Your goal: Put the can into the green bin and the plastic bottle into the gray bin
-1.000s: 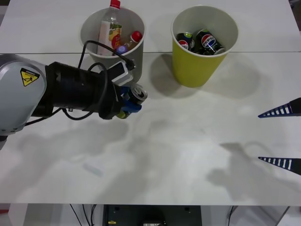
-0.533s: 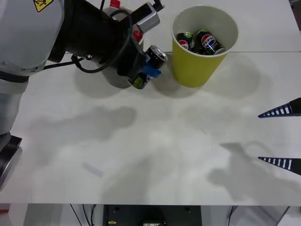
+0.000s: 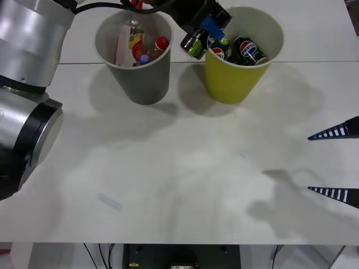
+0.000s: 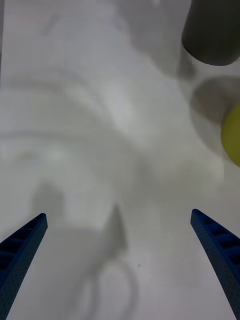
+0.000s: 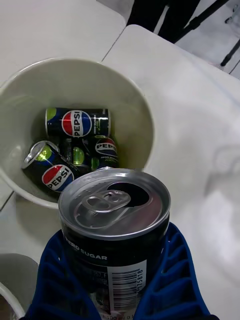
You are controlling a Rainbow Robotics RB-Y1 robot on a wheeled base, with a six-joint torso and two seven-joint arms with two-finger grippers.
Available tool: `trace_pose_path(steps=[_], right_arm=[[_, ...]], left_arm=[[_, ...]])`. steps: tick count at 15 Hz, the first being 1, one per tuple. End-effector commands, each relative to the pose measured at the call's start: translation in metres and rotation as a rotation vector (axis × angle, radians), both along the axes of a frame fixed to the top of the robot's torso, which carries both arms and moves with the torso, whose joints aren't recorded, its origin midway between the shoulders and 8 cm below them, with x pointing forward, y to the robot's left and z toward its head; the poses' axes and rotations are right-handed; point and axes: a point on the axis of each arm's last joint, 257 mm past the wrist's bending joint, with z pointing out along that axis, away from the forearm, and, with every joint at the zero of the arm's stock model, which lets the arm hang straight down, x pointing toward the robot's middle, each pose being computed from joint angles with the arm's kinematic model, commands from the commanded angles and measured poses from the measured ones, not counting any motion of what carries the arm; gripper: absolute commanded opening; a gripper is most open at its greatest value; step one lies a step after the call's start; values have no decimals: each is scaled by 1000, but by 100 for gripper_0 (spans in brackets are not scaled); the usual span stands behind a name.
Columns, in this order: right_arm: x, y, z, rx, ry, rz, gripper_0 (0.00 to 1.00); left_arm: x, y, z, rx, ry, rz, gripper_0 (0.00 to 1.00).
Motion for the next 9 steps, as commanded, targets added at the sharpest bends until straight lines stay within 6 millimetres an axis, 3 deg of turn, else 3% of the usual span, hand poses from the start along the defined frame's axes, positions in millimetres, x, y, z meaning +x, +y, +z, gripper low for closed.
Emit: trace_pose_path(steps=[1, 4, 9], right_arm=[[0, 0, 0, 0, 0, 0, 100], [0, 0, 0, 0, 0, 0, 100], [0, 0, 0, 0, 0, 0, 100]], left_arm=[[13, -26, 14, -26, -18, 56, 2], [26, -56, 26, -95, -27, 106, 2], [49, -83, 29, -118, -84, 144, 3]])
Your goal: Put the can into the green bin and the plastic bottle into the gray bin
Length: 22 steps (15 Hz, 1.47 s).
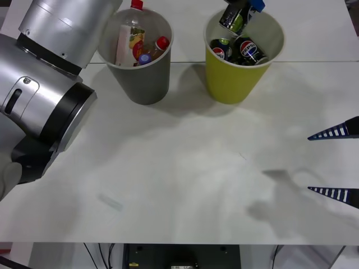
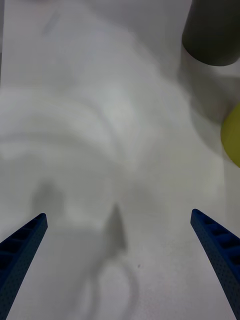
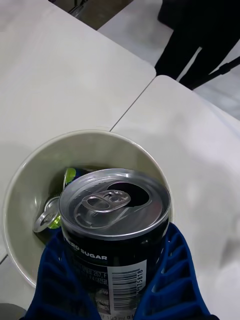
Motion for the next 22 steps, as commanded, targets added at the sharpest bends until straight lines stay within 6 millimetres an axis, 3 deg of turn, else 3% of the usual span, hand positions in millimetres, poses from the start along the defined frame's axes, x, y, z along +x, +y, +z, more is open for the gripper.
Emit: trace_pose_path(steps=[1, 5, 7, 8, 9, 10, 13, 15, 20, 22], right_arm=[[0, 0, 0, 0, 0, 0, 100], [0, 0, 0, 0, 0, 0, 100], [0, 0, 0, 0, 0, 0, 100], [0, 0, 0, 0, 0, 0, 100], [0, 0, 0, 0, 0, 0, 100], [0, 0, 0, 0, 0, 0, 100], [0, 0, 0, 0, 0, 0, 100], [0, 0, 0, 0, 0, 0, 100], [0, 0, 0, 0, 0, 0, 100], [0, 0, 0, 0, 0, 0, 100]], left_arm=[[13, -12, -5, -14, -22, 22, 3], [16, -20, -18, -13, -21, 31, 4], [15, -21, -18, -13, -20, 28, 11], [15, -21, -20, -10, -20, 27, 26], [14, -22, -19, -4, -28, 19, 84], [13, -22, -19, -3, -27, 14, 100], [12, -19, -21, 10, -23, 0, 100], [7, -6, -17, 18, -5, -47, 100], [0, 62, 6, -8, 62, -126, 100], [-5, 87, 6, 8, 70, -139, 100]])
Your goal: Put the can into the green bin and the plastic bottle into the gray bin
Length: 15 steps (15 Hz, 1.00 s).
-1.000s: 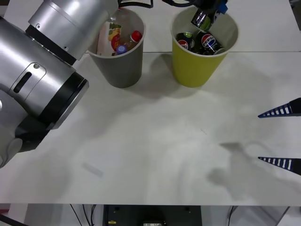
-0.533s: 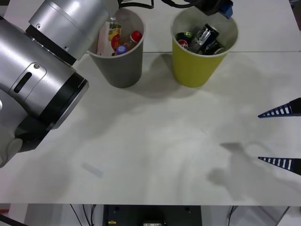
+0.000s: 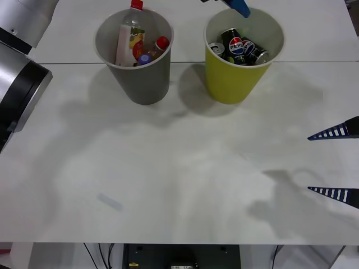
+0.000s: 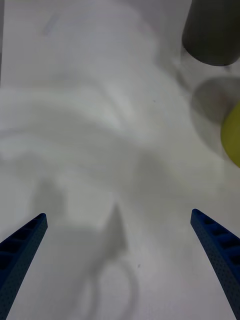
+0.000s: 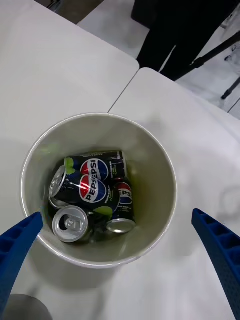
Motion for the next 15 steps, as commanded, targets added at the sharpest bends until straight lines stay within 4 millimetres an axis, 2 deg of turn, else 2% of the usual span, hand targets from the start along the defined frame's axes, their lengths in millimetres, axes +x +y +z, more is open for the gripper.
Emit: trace_pose_path(steps=[1, 3, 4, 10, 13, 15], right_arm=[[0, 0, 0, 0, 0, 0, 100], [0, 0, 0, 0, 0, 0, 100], [0, 0, 0, 0, 0, 0, 100], [0, 0, 0, 0, 0, 0, 100], [0, 0, 0, 0, 0, 0, 100], [0, 0, 0, 0, 0, 0, 100]], left_arm=[[-8, 41, 1, 13, -22, -18, 100], [-13, 69, -5, -3, -30, -12, 100], [-16, 90, -6, -25, -31, -7, 100], [-37, 168, -16, -13, -76, -8, 100], [-47, 202, -22, -30, -89, -4, 100], [-60, 221, -32, -17, -120, 4, 100]])
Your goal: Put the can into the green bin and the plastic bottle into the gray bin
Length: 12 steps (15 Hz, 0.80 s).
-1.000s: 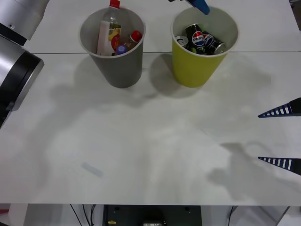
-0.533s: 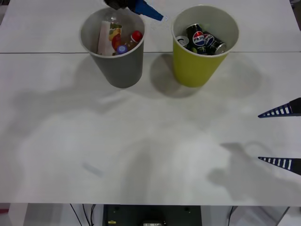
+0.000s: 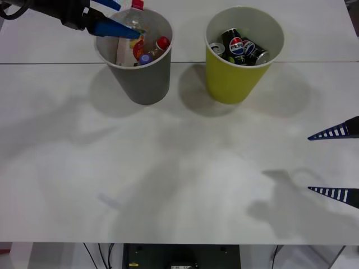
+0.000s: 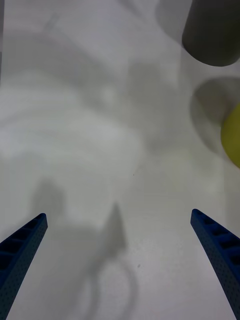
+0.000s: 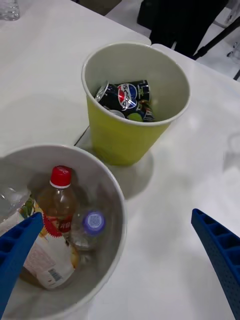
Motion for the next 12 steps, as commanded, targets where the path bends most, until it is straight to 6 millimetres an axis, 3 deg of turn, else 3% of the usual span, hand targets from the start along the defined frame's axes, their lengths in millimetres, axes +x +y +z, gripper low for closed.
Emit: trace_pose_path(steps=[1, 5, 12], right_arm=[[0, 0, 0, 0, 0, 0, 100], [0, 0, 0, 0, 0, 0, 100], [0, 0, 0, 0, 0, 0, 100]], left_arm=[[-19, 25, -14, 32, -44, 11, 100], [-57, 51, -46, 76, -106, -3, 100], [-123, 74, -116, 195, -199, -172, 100]])
